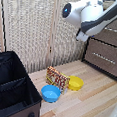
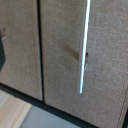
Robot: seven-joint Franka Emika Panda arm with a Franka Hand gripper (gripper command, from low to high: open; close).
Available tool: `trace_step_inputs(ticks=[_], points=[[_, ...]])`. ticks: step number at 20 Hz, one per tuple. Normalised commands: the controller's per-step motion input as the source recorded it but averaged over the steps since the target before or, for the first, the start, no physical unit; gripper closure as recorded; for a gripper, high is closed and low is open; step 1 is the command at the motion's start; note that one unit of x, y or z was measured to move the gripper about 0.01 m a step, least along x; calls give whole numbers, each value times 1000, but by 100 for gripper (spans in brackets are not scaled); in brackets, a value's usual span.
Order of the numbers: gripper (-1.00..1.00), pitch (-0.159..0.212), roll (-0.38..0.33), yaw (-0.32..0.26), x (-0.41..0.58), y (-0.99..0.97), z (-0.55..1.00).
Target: Locate and clasp the grip of the topmost drawer. Steadily and circumspectly yank the drawer open. Discover and seize the nutrition bar using your clamp. Deposit the nutrition bar in the accessible drawer. Unclench the nutrition bar.
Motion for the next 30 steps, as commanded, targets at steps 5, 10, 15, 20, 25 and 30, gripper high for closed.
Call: trace_step_inputs(ticks=[5, 10, 15, 20, 25, 30], points=[[-100, 0, -135, 49, 8, -653, 14], [-100, 0, -131, 66, 0, -639, 18], [-100, 0, -162, 82, -3, -584, 41], [100, 11, -171, 74, -35, -317, 0], [100, 0, -9, 6, 6, -70, 0], [100, 0, 8, -13, 4, -122, 0]])
